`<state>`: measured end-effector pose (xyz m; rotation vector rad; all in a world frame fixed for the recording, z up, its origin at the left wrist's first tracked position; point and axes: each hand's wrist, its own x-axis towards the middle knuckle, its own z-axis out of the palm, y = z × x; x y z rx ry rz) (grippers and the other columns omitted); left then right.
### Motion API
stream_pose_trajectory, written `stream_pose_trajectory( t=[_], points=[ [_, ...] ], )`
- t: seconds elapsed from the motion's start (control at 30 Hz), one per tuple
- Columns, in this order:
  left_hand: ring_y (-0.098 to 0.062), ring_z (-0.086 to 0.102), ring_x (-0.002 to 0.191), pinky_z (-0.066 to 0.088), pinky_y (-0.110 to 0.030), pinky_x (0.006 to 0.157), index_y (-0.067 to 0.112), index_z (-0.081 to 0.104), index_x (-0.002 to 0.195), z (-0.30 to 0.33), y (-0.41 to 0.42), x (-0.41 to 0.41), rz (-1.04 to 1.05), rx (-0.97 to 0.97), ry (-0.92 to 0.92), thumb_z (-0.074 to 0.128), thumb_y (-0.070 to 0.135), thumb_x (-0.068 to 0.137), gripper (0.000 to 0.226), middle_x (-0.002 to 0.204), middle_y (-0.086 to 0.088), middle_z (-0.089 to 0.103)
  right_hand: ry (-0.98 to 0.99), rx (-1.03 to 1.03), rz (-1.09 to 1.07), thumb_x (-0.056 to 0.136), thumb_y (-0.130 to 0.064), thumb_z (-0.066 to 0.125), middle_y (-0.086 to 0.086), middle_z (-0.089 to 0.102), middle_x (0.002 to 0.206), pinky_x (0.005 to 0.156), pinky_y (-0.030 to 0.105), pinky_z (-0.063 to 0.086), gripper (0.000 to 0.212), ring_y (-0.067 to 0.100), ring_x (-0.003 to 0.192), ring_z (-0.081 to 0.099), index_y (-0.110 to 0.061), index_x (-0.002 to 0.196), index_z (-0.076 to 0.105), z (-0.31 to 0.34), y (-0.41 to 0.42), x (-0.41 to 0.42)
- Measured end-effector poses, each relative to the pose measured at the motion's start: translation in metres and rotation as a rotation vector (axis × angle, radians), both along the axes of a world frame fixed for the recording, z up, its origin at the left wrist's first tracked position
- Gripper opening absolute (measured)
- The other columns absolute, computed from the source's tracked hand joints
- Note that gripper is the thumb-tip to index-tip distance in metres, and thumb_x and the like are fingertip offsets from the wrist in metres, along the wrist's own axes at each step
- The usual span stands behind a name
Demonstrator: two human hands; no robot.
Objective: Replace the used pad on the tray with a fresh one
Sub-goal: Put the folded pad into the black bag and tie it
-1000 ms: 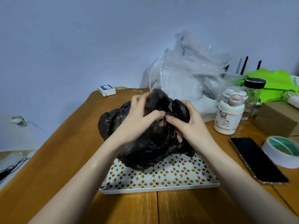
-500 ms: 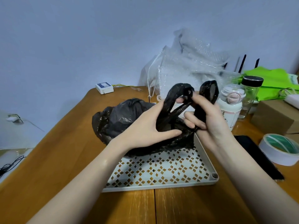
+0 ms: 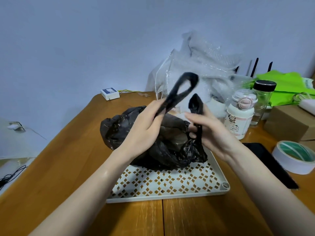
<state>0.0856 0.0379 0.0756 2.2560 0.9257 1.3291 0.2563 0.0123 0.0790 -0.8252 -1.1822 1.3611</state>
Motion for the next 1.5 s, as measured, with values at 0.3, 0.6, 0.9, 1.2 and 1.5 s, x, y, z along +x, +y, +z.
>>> stream_pose_trajectory(
  t=[0.3,0.6,0.9,1.2,1.5],
  points=[
    [-0.011,0.039,0.092,0.037,-0.034,0.085,0.036,0.033,0.144,-0.011,-0.006,0.011,-0.083,0.136,0.428,0.037,0.042,0.095,0.049,0.091,0.003,0.038,0.058,-0.133,-0.212,0.078,-0.07,0.045,0.001,0.072,0.092,0.085,0.031,0.052,0.068,0.012,0.09,0.068,-0.013,0.107,0.067,-0.005,0.006,-0.021],
    [-0.005,0.061,0.083,0.044,-0.016,0.082,0.02,0.056,0.096,-0.001,-0.001,0.0,-0.11,-0.217,0.106,0.056,0.015,0.091,0.007,0.087,0.005,0.064,-0.362,0.228,-0.097,0.091,-0.056,0.033,0.002,0.071,0.073,0.096,0.042,0.044,0.045,0.03,0.096,0.062,-0.022,0.083,0.061,-0.007,0.004,-0.003],
    [-0.016,0.061,0.062,0.048,-0.024,0.055,0.015,0.06,0.109,0.014,0.002,0.001,-0.215,-0.608,-0.233,0.038,0.014,0.098,0.024,0.079,-0.004,0.073,-0.907,0.616,-0.351,0.084,-0.006,0.057,0.0,0.042,0.097,0.075,0.001,0.031,0.02,-0.012,0.089,0.043,-0.021,0.093,0.068,-0.016,0.007,0.006],
    [-0.006,0.068,0.095,0.052,-0.015,0.081,0.005,0.068,0.108,0.001,0.001,0.012,-0.135,-0.563,-0.407,0.06,0.004,0.089,0.02,0.106,-0.001,0.073,-0.399,0.376,-0.134,0.093,-0.03,0.049,0.001,0.061,0.11,0.091,0.018,0.041,0.017,-0.005,0.098,0.057,-0.03,0.105,0.062,-0.015,-0.001,-0.015],
    [-0.009,0.07,0.069,0.054,-0.017,0.067,0.008,0.068,0.095,-0.004,0.017,-0.007,0.087,-0.674,-0.755,0.069,0.002,0.081,0.015,0.078,-0.002,0.073,0.158,0.277,-0.256,0.097,-0.017,0.036,0.011,0.071,0.103,0.091,0.027,0.049,0.037,0.018,0.104,0.066,-0.008,0.075,0.064,-0.016,0.006,0.003]
  ],
)
